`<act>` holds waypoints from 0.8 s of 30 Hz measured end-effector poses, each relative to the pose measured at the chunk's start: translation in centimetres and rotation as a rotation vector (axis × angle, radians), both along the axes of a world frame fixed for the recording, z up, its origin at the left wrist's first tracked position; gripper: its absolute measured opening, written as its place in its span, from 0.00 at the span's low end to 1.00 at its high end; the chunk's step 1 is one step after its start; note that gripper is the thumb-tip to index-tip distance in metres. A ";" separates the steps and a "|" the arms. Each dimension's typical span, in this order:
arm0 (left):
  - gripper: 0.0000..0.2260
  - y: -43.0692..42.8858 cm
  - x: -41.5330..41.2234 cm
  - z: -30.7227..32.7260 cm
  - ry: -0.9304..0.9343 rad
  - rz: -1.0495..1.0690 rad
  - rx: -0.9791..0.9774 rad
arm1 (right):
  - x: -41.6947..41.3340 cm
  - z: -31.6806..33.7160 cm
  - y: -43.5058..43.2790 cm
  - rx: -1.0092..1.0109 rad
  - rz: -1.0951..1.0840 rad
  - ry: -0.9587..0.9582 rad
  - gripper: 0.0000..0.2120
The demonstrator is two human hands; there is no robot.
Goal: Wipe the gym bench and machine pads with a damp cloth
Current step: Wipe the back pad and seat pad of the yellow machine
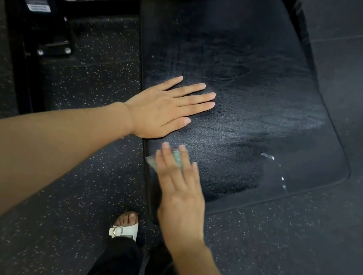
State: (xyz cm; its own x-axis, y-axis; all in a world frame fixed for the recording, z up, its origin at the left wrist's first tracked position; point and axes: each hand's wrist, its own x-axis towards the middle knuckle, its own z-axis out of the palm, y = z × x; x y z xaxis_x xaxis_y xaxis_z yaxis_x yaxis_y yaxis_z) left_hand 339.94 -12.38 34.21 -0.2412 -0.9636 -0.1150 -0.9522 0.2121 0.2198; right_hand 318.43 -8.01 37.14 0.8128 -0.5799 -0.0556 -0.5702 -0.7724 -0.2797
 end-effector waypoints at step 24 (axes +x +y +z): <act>0.25 0.3 -0.8 -0.1 -0.031 0.052 -0.017 | 0.3 0.3 3.2 0.047 -0.011 -0.044 0.34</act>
State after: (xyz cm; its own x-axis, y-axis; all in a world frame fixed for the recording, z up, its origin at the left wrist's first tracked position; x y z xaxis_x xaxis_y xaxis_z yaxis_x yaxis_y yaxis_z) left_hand 339.11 -12.07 34.11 -0.1874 -0.9766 -0.1051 -0.9684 0.1657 0.1866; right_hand 318.77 -4.79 37.40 0.8086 -0.5865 -0.0473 -0.5651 -0.7516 -0.3403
